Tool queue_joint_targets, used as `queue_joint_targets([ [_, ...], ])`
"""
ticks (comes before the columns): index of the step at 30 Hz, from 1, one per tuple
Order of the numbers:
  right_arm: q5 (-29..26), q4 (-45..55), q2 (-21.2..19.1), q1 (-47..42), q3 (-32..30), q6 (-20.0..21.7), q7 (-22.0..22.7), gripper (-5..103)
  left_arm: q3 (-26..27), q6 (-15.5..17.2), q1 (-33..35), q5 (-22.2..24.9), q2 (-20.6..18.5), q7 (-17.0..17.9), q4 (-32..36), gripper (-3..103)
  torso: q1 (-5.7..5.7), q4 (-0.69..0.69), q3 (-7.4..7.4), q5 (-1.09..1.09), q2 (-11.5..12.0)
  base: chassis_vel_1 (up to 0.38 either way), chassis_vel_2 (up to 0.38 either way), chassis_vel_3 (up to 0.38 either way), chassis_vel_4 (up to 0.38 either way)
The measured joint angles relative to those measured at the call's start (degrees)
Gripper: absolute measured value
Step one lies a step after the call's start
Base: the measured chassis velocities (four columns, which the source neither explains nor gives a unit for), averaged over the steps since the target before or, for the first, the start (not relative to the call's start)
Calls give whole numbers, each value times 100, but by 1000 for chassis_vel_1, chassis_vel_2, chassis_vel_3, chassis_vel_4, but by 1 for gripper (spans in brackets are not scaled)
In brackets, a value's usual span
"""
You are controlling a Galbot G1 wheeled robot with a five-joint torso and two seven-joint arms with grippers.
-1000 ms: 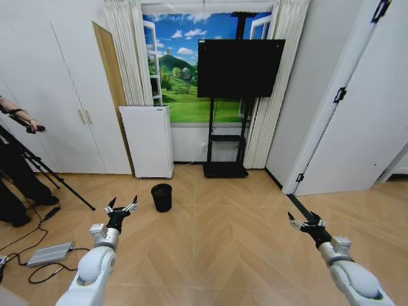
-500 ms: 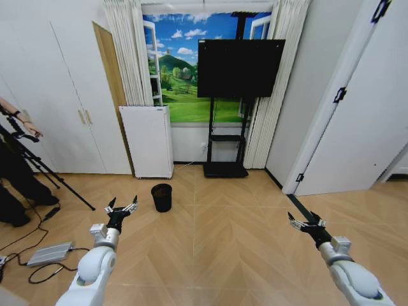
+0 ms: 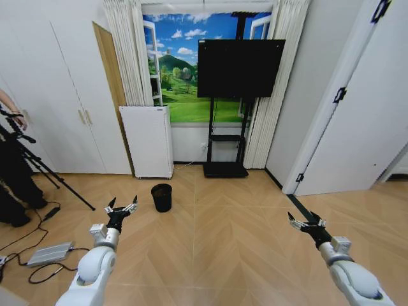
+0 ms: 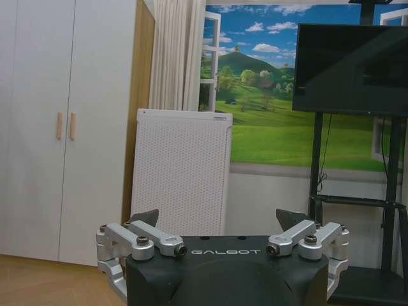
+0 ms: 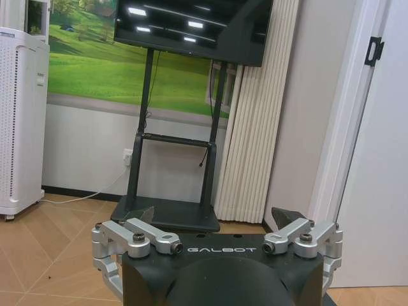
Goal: Pick up the trash bin and place the garbage on the floor into it.
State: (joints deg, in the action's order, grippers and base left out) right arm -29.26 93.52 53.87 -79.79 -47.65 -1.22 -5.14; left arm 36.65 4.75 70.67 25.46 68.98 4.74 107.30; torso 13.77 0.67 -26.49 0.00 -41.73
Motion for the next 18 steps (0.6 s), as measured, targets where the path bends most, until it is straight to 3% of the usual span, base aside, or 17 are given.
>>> queue_joint_targets([
  [18,0,0,0,0,0,0,0,100,0,0,0,0,0,0,0,100,0,0,0,0,0,0,0,0,0],
])
